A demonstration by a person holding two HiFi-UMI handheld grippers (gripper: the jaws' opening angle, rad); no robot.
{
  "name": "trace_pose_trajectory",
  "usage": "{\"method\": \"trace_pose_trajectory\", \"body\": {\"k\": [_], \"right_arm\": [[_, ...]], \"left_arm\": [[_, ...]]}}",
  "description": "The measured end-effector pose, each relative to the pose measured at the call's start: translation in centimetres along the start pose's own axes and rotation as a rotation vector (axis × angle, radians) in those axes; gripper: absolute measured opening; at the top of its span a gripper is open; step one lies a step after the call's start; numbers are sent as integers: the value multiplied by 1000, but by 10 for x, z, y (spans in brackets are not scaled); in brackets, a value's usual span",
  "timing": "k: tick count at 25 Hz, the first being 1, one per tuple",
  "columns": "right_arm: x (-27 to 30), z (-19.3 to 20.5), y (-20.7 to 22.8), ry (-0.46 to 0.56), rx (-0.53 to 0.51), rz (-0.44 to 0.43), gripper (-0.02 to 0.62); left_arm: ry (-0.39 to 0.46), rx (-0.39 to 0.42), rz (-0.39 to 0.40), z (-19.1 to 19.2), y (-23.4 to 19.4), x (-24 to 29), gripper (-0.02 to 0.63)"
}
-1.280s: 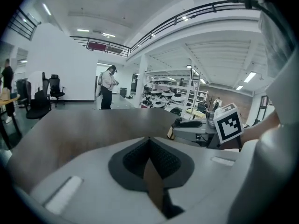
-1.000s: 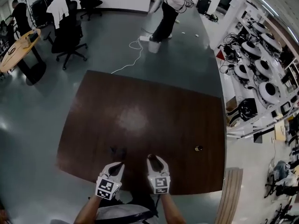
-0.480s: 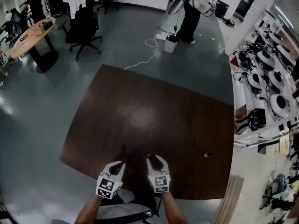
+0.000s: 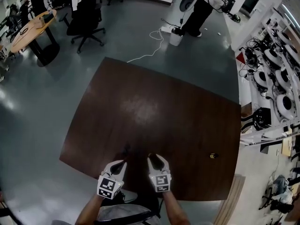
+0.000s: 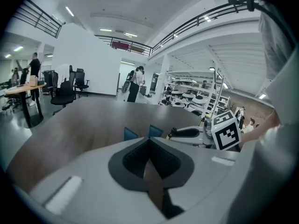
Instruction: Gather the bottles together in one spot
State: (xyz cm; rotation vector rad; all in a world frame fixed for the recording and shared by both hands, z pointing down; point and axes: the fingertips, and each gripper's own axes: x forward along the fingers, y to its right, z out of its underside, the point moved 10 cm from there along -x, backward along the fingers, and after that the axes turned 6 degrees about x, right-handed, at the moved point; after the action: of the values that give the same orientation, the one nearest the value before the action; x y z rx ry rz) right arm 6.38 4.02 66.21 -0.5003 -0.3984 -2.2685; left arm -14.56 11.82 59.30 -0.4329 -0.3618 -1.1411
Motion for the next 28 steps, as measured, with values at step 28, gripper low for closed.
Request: {"method": "trace_pose_trajectory", "body": {"k": [28], "right_arm": [[1, 9, -3, 53, 58, 42, 230]], "left_arm": [[-10, 11, 4, 4, -10, -15, 0]]}}
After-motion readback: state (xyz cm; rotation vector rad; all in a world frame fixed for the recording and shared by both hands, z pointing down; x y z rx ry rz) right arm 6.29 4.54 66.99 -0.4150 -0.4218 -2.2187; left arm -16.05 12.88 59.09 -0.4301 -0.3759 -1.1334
